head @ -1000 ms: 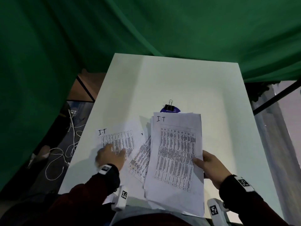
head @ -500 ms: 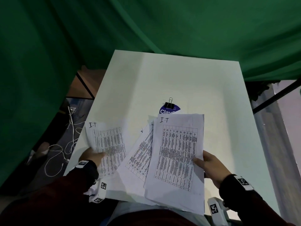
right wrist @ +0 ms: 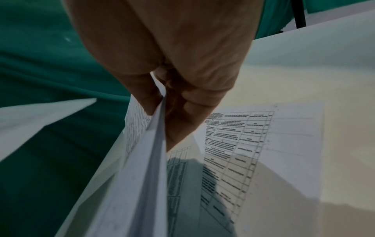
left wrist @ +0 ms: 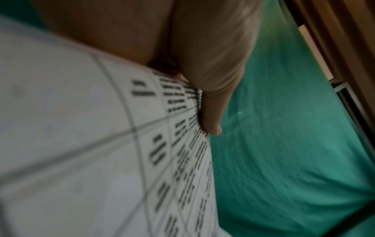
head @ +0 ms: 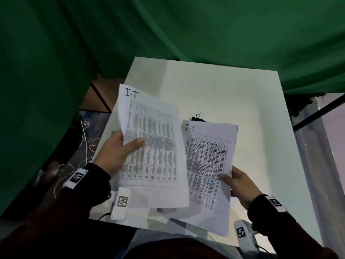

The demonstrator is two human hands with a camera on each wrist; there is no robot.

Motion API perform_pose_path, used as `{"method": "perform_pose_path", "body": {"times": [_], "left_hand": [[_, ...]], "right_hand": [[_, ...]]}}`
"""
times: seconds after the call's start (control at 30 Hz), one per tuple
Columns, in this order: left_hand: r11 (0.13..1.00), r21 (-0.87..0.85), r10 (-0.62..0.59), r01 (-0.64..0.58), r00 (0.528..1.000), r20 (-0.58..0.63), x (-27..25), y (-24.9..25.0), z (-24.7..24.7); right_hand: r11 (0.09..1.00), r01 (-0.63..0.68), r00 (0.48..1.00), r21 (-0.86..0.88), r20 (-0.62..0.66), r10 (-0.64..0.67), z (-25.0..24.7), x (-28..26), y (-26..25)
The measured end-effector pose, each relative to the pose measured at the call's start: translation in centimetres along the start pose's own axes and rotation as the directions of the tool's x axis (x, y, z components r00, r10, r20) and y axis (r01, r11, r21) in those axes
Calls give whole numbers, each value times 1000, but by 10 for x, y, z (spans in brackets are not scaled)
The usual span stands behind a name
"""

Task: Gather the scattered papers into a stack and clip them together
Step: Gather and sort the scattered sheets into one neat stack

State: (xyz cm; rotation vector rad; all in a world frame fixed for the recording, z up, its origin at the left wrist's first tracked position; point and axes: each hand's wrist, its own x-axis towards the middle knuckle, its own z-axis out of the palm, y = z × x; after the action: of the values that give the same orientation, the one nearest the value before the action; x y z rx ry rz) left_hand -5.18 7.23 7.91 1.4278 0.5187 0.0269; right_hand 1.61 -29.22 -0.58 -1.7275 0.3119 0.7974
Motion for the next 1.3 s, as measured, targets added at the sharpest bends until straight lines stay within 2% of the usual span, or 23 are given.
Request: {"method": "perform_pose_path", "body": {"times": [0.1,0.17,0.23,0.33,0.4,0.5,0.57,0.63,0.67,0.73,0.8,0.87,0.9,0.97,1.13,1.2,1.3], "left_hand": [[998,20,-66,66,997,39,-1,-27,23],[983,114,-149,145,988,27,1,-53,34],[953,218,-206,212,977,-51,5,-81,40],[889,357,-257,288,957,-131,6,-96,52],[883,320,-319,344,939,-130,7,-99,59],[898,88,-431,432,902,-24,12,-103,51],[889,1,-455,458,881,129,15,-108,41],[884,28,-460,466,859,223,15,-116,31],[888,75,-458,453,861,220,14,-118,28],[911,141,-409,388,895,177,16,-124,19],[912,198,-380,360,922,76,15,-125,12],[899,238,-363,367,930,-60,17,-130,1],[890,263,-348,372,928,-135,16,-131,-3],[848,355,-327,394,915,-235,15,-134,-12],[817,411,-322,404,912,-255,2,-144,-22],[827,404,-321,391,919,-231,-3,-142,-22],[850,344,-354,400,916,-190,-5,-143,-23]], "right_hand": [[999,16,1000,38,25,-17,8,-2,-8],[998,20,998,58,62,-24,10,-6,-12],[996,24,993,86,112,-33,12,-9,-15],[994,15,985,112,169,-34,14,-11,-15],[993,6,984,115,178,-26,16,-11,-15],[995,-11,977,102,213,-11,18,-11,-14],[998,-16,970,66,243,-1,18,-9,-11],[999,-30,960,28,278,22,19,-7,-9],[999,-40,958,7,283,37,21,-6,-9],[998,-63,962,-13,266,64,24,-4,-9],[995,-35,980,-94,193,53,26,5,-2],[935,2,1000,-354,2,-1,24,20,7],[882,-19,996,-471,-83,-23,22,27,12],[802,-116,983,-586,-181,10,21,37,20],[537,-198,967,-820,-254,-31,35,41,53],[482,-222,954,-848,-290,-71,38,39,63],[447,-240,950,-862,-304,-76,37,38,64]]}}
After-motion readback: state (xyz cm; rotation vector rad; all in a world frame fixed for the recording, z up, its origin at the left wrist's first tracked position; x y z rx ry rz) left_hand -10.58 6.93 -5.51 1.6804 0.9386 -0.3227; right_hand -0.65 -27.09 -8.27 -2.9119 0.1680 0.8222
